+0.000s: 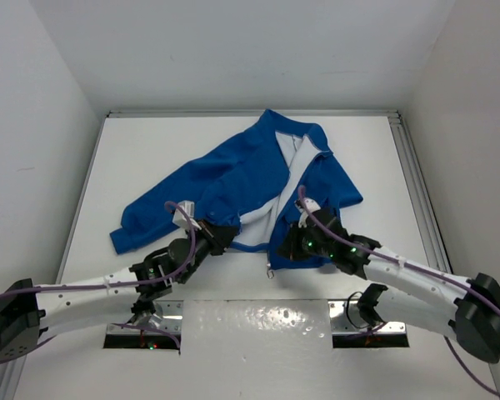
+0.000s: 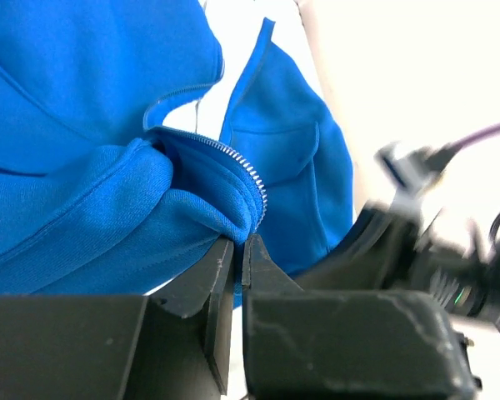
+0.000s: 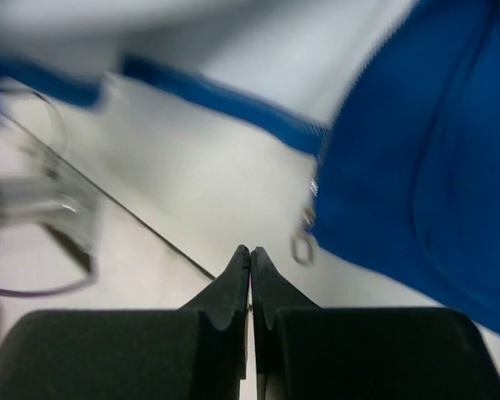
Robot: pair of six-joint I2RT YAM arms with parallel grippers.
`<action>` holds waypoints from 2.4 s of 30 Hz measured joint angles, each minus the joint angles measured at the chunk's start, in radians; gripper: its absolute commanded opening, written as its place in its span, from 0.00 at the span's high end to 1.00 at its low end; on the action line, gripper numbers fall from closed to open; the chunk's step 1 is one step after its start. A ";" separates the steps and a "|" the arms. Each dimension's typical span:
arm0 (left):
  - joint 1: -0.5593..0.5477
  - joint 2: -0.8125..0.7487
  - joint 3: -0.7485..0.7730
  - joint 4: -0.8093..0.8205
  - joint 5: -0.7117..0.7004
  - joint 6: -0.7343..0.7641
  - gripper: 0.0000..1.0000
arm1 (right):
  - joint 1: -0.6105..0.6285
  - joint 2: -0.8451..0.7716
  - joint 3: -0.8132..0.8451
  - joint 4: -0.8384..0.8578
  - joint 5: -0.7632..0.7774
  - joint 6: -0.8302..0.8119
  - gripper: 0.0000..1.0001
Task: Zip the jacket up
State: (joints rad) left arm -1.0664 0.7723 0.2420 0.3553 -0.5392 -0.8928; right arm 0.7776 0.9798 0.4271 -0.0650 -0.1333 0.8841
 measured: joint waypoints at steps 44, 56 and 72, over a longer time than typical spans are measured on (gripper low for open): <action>0.001 -0.048 -0.009 -0.048 0.023 -0.003 1.00 | 0.300 0.491 0.167 -0.149 0.547 -0.046 0.58; 0.001 -0.037 -0.014 -0.047 0.025 -0.007 1.00 | 0.318 0.508 0.207 -0.168 0.545 -0.044 0.58; 0.001 -0.073 -0.014 -0.069 0.018 -0.007 1.00 | 0.318 0.505 0.152 -0.108 0.552 0.037 0.94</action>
State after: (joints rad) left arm -1.0657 0.6991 0.2276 0.2859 -0.5217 -0.9001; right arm 1.0958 1.4853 0.5793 -0.1726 0.4187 0.9215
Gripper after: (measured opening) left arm 0.031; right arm 0.114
